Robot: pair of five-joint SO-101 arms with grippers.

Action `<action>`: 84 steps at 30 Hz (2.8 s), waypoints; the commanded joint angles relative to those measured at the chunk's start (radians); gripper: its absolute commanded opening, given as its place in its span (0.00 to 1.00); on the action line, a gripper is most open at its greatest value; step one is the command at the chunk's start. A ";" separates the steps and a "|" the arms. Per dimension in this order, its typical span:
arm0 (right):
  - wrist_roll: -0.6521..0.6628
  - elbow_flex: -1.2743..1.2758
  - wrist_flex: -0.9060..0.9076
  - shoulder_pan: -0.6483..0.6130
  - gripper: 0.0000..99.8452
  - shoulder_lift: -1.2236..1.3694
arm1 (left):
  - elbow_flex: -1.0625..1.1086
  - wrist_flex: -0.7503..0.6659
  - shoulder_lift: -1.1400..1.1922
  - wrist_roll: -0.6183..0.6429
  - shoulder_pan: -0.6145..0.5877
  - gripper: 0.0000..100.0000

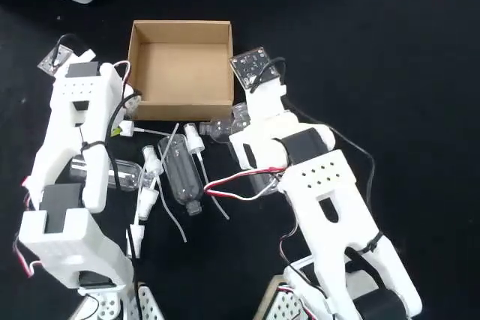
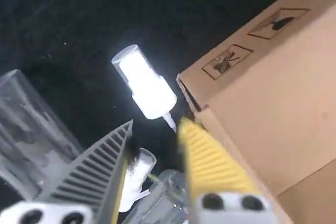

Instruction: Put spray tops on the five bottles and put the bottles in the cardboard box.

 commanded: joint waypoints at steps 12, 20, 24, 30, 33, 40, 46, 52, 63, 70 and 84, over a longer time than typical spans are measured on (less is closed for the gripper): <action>0.002 0.004 -0.038 0.018 0.05 -0.038 | -0.064 -0.017 0.075 0.025 -0.050 0.15; 0.002 0.004 -0.038 0.018 0.05 -0.038 | -0.105 -0.031 0.166 0.025 -0.050 0.15; 0.002 0.004 -0.038 0.018 0.05 -0.038 | -0.128 -0.031 0.204 0.025 -0.050 0.15; 0.002 0.004 -0.038 0.018 0.05 -0.038 | -0.157 -0.021 0.264 0.026 -0.079 0.25; 0.002 0.004 -0.038 0.018 0.05 -0.038 | -0.151 -0.020 0.275 0.054 -0.090 0.31; 0.002 0.004 -0.038 0.018 0.05 -0.038 | -0.150 -0.020 0.276 0.054 -0.090 0.22; 0.002 0.004 -0.038 0.018 0.05 -0.038 | -0.150 -0.020 0.276 0.052 -0.090 0.07; 0.002 0.004 -0.038 0.018 0.05 -0.038 | -0.150 -0.020 0.276 0.052 -0.090 0.03; 0.002 0.004 -0.038 0.018 0.05 -0.038 | -0.162 0.069 0.264 0.054 -0.099 0.03; 0.002 0.005 -0.038 0.018 0.05 -0.038 | -0.252 0.164 0.264 0.052 -0.154 0.03; 0.002 0.042 -0.097 0.018 0.05 -0.038 | -0.403 0.328 0.262 0.051 -0.156 0.03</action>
